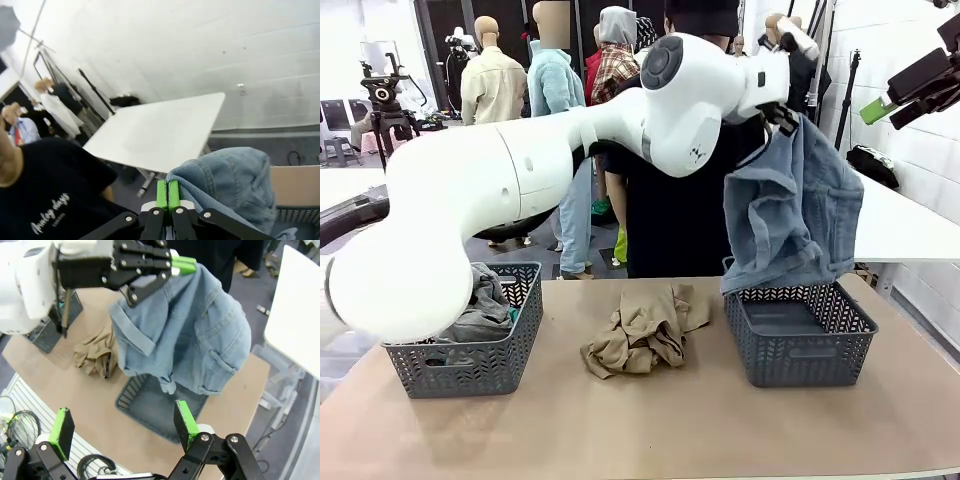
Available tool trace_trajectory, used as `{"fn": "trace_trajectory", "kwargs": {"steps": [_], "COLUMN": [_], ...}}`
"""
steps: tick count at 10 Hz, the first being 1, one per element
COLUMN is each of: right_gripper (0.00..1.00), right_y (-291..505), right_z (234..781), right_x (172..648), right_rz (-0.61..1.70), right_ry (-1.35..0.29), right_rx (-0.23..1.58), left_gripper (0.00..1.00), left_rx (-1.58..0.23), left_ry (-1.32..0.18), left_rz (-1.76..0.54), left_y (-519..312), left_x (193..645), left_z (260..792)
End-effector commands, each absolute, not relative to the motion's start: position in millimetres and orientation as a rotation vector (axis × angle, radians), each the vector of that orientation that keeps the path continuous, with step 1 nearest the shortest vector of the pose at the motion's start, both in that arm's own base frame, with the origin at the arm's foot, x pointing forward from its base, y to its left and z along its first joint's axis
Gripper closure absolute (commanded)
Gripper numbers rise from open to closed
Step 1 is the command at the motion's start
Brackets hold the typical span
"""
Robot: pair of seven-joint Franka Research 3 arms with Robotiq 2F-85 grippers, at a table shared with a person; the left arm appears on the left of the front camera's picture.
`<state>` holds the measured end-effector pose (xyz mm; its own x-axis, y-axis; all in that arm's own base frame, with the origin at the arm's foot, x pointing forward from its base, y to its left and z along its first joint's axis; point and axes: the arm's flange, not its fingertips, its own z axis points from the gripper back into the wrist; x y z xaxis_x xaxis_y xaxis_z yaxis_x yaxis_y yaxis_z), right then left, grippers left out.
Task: Sort the tops and bottoms.
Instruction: Sort the clothes according to human instructions.
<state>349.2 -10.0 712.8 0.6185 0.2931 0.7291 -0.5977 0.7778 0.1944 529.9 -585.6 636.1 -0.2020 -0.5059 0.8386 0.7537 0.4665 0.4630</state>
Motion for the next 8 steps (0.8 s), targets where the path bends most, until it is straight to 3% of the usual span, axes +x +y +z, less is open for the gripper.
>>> {"fn": "trace_trajectory", "kwargs": {"steps": [1,5,6,8], "right_gripper": [0.0,0.0,0.0,0.0], "right_y": [-10,-10,-10,-10], "right_z": [711,711,711,711], "right_x": [349,349,349,349], "right_rz": [0.54,0.54,0.54,0.54], "right_ry": [-0.729,-0.729,-0.729,-0.729], "right_rx": [0.432,0.432,0.432,0.432], "left_gripper": [1.0,1.0,1.0,1.0], "left_rx": [-0.319,-0.369,-0.332,-0.332], "left_ry": [-1.263,-0.96,-1.105,-1.105], "left_rz": [-1.163,-1.159,-1.188,-1.188], "left_y": [-578,-559,-605,-605], "left_x": [512,488,516,516], "left_z": [614,562,565,565]}}
